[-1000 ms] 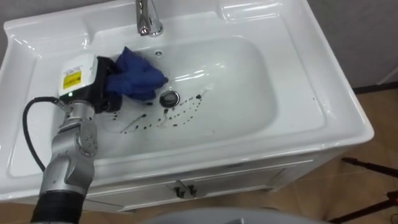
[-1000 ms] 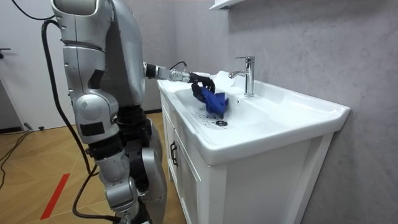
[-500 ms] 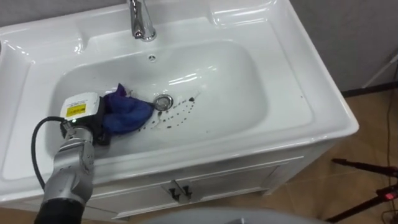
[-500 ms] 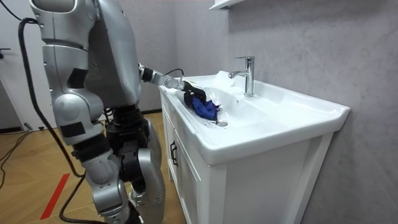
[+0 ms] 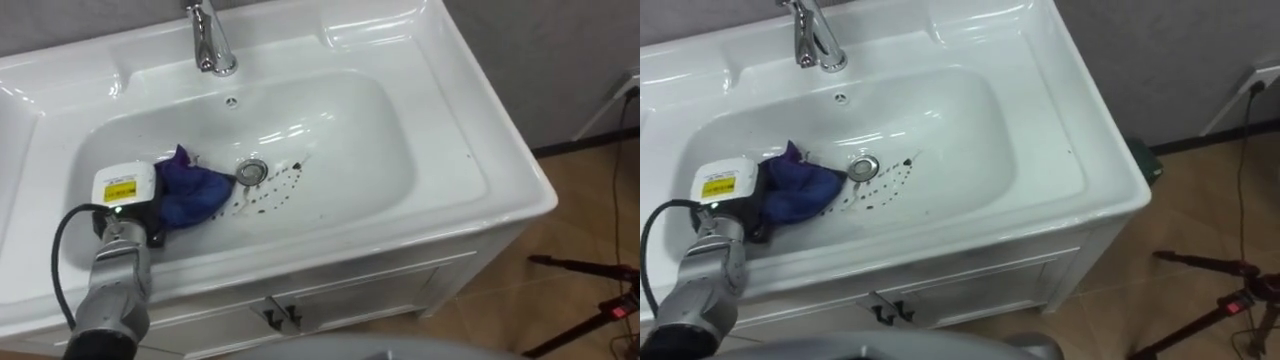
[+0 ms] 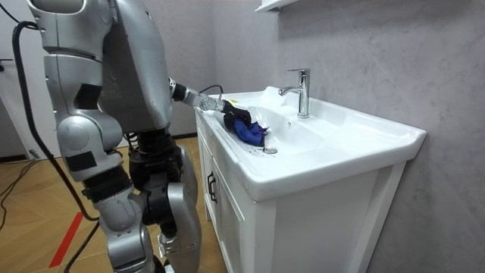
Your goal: Wipe basin
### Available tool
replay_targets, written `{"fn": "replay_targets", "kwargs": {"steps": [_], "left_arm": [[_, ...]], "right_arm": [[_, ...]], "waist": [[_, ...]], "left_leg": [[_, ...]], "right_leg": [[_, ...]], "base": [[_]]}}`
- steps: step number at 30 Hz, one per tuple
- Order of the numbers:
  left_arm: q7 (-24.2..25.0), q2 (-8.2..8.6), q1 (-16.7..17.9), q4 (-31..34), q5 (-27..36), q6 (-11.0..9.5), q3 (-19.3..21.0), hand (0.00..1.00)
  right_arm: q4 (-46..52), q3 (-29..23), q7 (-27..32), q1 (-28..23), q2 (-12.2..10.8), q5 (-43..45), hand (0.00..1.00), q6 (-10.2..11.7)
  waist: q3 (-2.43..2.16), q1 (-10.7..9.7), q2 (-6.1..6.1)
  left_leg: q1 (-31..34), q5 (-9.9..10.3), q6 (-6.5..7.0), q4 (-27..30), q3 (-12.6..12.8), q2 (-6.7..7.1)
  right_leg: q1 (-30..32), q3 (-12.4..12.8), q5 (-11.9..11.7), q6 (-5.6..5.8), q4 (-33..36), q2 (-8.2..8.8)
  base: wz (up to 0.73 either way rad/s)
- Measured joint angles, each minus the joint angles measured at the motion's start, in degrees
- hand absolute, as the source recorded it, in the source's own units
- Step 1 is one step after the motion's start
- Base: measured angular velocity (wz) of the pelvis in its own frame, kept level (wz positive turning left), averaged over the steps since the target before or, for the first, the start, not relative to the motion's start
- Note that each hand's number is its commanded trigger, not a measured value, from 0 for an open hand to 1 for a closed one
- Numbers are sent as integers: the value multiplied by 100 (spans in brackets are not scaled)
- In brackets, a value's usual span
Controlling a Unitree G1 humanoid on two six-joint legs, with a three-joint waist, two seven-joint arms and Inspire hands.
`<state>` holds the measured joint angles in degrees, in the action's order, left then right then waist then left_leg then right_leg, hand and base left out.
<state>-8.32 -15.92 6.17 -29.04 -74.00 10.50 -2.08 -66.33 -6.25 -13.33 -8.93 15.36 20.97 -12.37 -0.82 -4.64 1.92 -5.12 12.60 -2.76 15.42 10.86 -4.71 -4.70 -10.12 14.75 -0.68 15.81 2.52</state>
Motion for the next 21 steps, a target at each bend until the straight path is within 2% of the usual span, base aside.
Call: {"fn": "replay_targets", "kwargs": {"steps": [1, 7, 10, 11, 13, 17, 21], "left_arm": [[0, -1, -18, -11, -16, 91, -100, 100], [2, -4, -122, -30, -78, 249, -292, 100], [45, -5, -165, 19, -83, 393, -504, 100], [133, -6, -204, 52, -82, 450, -608, 100], [296, -69, -217, 173, -81, 480, -752, 100], [630, -139, -217, 491, -80, 499, -982, 100], [1009, -171, -226, 836, -39, 489, -1123, 100]], "right_arm": [[-12, 9, 5, 13, 15, -39, 0, 38], [-122, 52, 14, 154, 35, -19, 0, 189], [-174, 66, 29, 243, 37, -63, 0, 261], [-239, 102, 23, 304, 37, -94, 0, 298], [-250, 200, 8, 371, 37, -226, 0, 317], [-253, 285, -10, 388, 38, -340, 0, 422], [-258, 507, 1, 401, 38, -455, 0, 483]], "waist": [[2, -3, 8], [21, -67, 61], [35, -162, 70], [54, -208, 66], [78, -307, 63], [111, -340, 57], [116, -369, 58]], "left_leg": [[1, -1, -2, 0, 8, -2], [66, -17, -22, -53, 14, 11], [59, -19, -24, -79, 10, 36], [59, -19, -24, -78, 11, 56], [92, -21, -20, -76, 6, 78], [172, -34, 3, -61, 13, 145], [321, -33, 4, 15, 14, 163]], "right_leg": [[2, 8, -1, -2, -1, 1], [75, 3, 0, 0, 24, 12], [70, -51, 18, 25, 59, 47], [73, -65, 38, 40, 98, 72], [79, -107, 59, 65, 102, 101], [214, -84, 91, 108, 203, 179], [344, -98, 90, 113, 259, 221]], "base": [[0], [2], [10], [13], [17], [2], [1]]}}
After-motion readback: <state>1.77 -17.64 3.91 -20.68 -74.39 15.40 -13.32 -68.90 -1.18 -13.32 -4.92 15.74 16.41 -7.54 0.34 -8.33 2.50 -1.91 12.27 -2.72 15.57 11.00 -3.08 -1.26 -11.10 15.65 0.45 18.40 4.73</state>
